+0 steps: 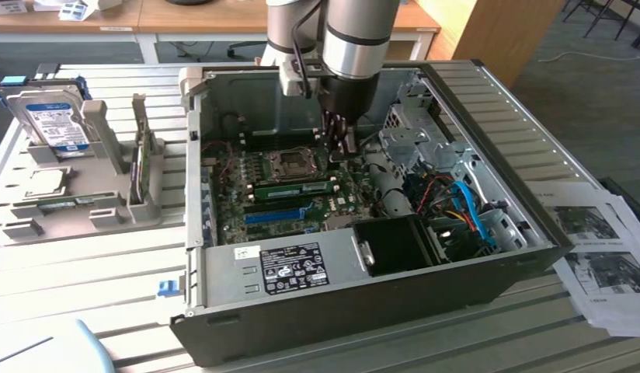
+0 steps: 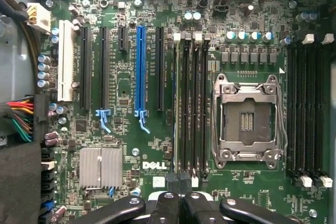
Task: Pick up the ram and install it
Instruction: 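Press down the ram until it locks into place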
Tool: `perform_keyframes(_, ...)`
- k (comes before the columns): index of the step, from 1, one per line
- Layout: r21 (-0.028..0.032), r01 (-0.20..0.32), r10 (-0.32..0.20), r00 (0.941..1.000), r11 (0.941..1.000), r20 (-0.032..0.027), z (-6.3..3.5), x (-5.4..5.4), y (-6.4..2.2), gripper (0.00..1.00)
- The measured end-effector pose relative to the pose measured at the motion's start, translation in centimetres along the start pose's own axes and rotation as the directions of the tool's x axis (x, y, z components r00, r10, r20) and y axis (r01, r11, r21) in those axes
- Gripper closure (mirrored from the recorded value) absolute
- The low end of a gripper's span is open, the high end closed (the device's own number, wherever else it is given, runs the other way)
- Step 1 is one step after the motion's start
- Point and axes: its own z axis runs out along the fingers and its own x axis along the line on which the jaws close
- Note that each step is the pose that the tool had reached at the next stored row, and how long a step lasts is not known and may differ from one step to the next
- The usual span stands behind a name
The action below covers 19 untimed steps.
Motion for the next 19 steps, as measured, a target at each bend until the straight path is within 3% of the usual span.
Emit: perform_keyframes(19,0.0001,0.0,0.0,1.0,1.0,0.0,1.79,0.0,-0.02,0.91)
